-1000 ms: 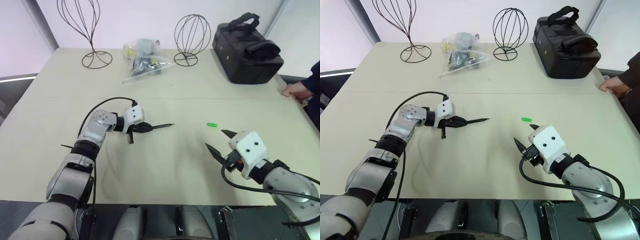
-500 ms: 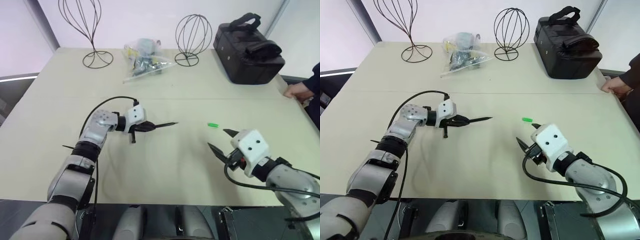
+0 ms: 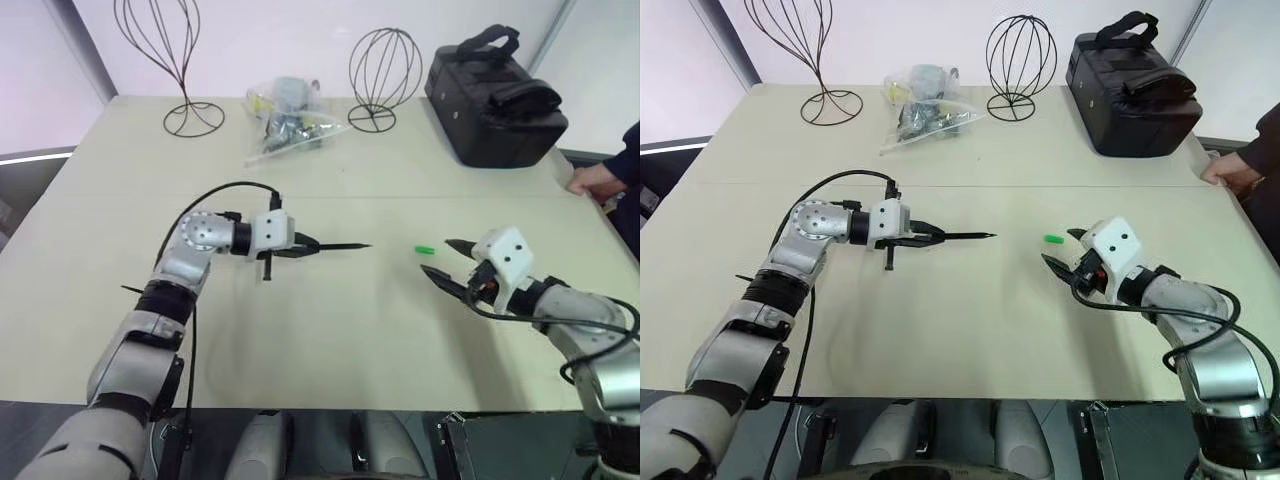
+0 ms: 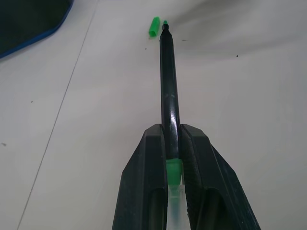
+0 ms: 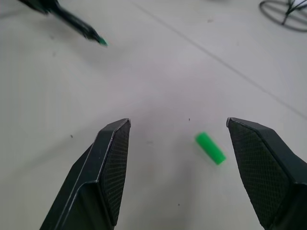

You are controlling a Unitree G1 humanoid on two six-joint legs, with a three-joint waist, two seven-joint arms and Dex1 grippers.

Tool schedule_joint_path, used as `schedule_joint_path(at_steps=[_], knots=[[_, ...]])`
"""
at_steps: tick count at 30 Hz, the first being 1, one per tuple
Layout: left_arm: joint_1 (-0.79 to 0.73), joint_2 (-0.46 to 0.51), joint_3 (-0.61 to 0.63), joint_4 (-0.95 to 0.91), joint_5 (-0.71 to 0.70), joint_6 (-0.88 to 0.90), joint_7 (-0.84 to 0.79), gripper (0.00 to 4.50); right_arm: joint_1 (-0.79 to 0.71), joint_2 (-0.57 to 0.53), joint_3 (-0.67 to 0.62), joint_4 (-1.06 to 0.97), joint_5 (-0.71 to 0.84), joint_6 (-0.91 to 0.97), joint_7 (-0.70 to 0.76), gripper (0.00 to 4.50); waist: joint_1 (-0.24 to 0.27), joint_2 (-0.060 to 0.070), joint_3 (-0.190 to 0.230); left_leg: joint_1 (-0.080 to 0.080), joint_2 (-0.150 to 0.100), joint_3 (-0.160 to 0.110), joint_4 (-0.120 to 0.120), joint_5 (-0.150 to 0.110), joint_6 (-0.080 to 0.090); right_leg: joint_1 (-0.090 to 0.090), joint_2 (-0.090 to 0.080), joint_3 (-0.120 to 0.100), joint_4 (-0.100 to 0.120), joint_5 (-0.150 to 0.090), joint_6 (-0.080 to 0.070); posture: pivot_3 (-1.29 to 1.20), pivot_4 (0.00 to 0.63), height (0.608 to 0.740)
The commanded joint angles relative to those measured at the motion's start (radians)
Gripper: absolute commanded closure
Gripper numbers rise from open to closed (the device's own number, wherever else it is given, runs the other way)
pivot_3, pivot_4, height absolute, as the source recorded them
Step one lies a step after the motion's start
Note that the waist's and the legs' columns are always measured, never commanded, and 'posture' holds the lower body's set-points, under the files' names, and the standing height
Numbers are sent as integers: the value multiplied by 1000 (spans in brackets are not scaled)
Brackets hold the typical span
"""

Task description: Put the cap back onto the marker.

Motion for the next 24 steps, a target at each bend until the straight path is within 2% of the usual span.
schedule_joint_path(at_steps=[1,6,11,24], knots=[[22,25,23,-82,-31,20,9,4453,-64,-31,34,99,8,-58,98,1223,-1,0,0,0,0,0,0,0,0,0,0,0,0,0,0,0,150,740],[71,55,32,-175,-40,64,35,4453,-192,-71,109,337,-42,-171,226,1223,-4,0,0,0,1,0,0,0,0,0,0,1,0,0,0,0,150,740],[115,77,42,-262,-44,122,75,4453,-291,-63,156,501,-87,-268,281,1223,0,0,0,0,1,0,0,0,0,-1,0,1,0,0,0,0,150,740],[193,117,52,-415,-52,224,138,4453,-490,-25,206,843,-175,-454,332,1223,-1,1,0,0,1,1,0,0,0,-1,-1,1,0,0,0,0,150,740]])
